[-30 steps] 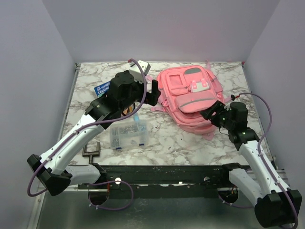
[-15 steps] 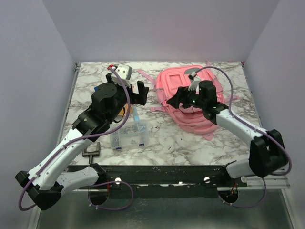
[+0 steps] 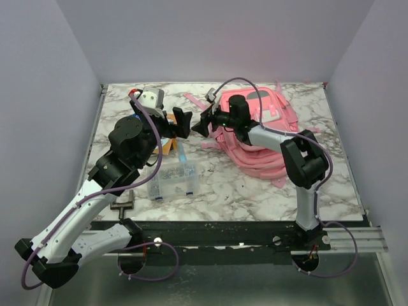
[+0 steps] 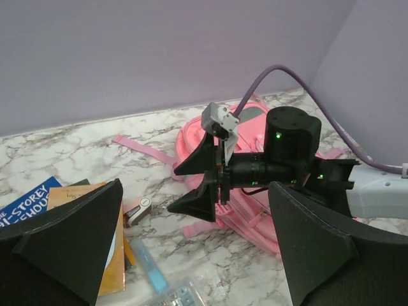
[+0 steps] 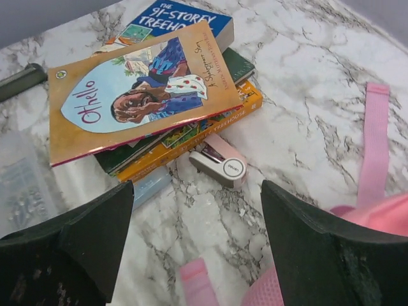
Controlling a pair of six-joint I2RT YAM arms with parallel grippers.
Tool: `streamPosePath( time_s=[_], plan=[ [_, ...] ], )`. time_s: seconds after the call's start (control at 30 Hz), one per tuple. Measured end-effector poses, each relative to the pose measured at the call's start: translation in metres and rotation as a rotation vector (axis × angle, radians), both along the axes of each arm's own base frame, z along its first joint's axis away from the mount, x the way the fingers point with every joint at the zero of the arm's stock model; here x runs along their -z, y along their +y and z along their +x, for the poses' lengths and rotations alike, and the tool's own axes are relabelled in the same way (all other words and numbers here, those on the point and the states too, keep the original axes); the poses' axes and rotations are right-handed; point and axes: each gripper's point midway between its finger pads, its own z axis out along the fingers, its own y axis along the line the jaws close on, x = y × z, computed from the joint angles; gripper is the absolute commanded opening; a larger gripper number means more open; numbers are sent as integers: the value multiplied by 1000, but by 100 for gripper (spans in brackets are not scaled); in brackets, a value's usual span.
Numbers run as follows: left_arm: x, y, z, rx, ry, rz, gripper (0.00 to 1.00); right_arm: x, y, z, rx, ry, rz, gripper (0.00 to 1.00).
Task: Pack the student bag
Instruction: Pick up the stationery from the center of the board.
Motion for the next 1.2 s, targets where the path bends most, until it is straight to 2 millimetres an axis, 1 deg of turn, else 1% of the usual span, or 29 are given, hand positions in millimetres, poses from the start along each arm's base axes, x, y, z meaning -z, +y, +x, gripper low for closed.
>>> streamPosePath(
  time_s=[0.13,0.23,0.3,0.33,0.37,0.57,0.67,0.7,0.8,0.93,1.07,1.2],
  plan=[
    [0,4,3,-11,2,-3,98,22,16,13,-86,-103,-84,85],
    [1,6,4,-16,4,-7,98,39,26,34,-136,-163,-164,85],
    [0,7,5,-18,6,-12,98,50,30,44,-162,-195,-207,85],
    [1,7,5,-19,7,-14,98,59,32,49,-183,-214,-239,85],
    [1,8,5,-20,8,-16,98,61,32,49,-186,-216,-244,85],
    [1,7,6,-10,16,-32,98,99,32,51,-284,-249,-350,85],
    [1,9,7,-8,20,-40,98,113,34,48,-328,-270,-393,84],
    [1,9,8,-9,21,-43,98,116,37,48,-341,-278,-401,84],
    [1,11,9,-13,26,-50,98,113,47,50,-372,-318,-414,82],
    [3,9,11,-4,36,-58,98,114,56,53,-407,-344,-414,80],
    [5,8,13,-1,45,-63,98,115,59,50,-440,-343,-409,75],
    [5,9,13,1,48,-67,98,116,61,44,-467,-330,-398,74]
  ],
)
